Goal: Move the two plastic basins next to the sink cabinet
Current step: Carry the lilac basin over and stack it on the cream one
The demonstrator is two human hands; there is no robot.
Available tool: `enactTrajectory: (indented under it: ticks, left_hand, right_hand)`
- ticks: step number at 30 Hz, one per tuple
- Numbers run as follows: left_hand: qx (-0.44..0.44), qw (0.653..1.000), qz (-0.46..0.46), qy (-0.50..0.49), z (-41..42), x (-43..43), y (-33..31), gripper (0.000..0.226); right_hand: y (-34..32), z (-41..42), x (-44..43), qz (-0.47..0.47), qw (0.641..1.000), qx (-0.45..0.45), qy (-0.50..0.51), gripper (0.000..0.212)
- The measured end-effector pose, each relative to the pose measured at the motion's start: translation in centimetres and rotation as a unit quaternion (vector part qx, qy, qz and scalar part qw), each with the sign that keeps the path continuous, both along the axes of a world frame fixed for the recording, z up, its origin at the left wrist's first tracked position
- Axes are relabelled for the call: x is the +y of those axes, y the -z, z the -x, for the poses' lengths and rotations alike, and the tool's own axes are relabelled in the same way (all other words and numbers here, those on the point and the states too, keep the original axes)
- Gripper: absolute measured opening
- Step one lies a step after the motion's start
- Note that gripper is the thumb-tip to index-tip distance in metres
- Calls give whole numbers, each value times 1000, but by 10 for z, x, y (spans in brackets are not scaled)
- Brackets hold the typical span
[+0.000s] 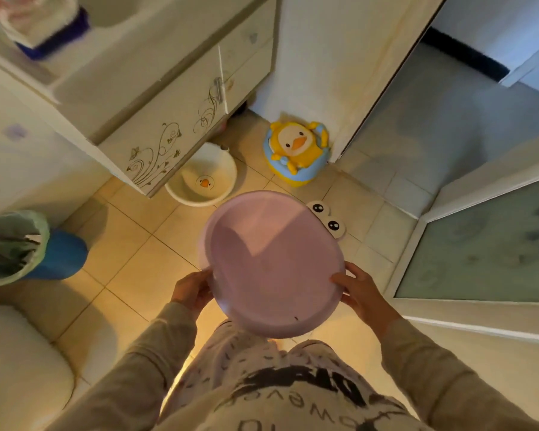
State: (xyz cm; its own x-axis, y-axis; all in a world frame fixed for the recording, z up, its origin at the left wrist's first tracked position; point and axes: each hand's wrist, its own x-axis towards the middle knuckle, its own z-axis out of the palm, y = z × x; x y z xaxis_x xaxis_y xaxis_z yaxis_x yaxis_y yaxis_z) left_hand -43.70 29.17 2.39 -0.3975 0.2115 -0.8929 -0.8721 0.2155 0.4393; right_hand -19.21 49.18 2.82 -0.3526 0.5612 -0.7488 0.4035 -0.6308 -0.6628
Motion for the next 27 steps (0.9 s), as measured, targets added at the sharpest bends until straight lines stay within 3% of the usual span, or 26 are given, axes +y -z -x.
enactTrajectory:
  ticks: [5, 15, 22, 27]
  left_hand:
    - [9, 1000, 3, 6, 42, 72, -3, 10]
    - [11, 1000, 8, -18, 109, 145, -13, 15]
    - [-11, 983, 22, -180, 112, 161, 1, 4]
    - [-40, 952, 48, -301, 93, 191, 3, 8]
  right_hand:
    - [-9, 41, 74, 5, 1000, -28, 8, 48]
    - [-20, 126, 170, 10, 999, -34, -11, 43]
    - [-1, 204, 238, 38, 987, -44, -150, 37]
    - [14, 264, 296, 26, 954, -51, -294, 31]
